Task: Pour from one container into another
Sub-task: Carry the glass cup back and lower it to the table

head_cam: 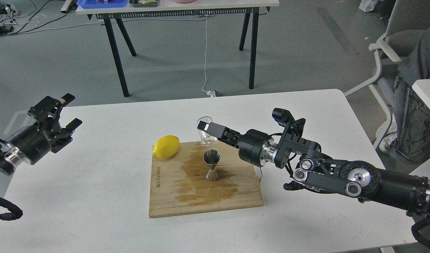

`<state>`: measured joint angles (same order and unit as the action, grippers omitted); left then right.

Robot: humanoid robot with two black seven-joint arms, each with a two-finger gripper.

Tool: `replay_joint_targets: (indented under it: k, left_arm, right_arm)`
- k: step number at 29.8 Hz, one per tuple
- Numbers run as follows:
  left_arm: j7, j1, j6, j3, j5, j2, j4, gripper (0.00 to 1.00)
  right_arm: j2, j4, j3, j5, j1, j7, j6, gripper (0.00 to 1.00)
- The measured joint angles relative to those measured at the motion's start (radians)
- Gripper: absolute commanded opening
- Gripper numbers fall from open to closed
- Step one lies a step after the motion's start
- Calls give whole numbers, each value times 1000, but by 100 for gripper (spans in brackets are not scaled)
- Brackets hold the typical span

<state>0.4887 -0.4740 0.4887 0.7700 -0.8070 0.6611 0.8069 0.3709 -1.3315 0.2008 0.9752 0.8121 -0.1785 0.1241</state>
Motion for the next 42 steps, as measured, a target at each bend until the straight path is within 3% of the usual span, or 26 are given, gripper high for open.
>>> replay_joint_targets:
  k: [8,16,23,33,42]
  left_arm:
    - [0,0,0,0,0,0,0,100]
    - [0,0,0,0,0,-3,0,100]
    - [0,0,0,0,0,-5,0,100]
    - [0,-6,0,8,1,-3,2,100]
    - [0,-6,0,36,5,7,2,100]
  right_arm:
    - [11,0,0,0,11,-25,0,42]
    - [15,-5,68,-130,-39,-15,15,42]
    - [-43,-8,331,-443,-199,2,16,42]
    - [-221,1,913,-946,-529,5,23,40]
    - [-237,36,1167,-1271,-708,46,155,39]
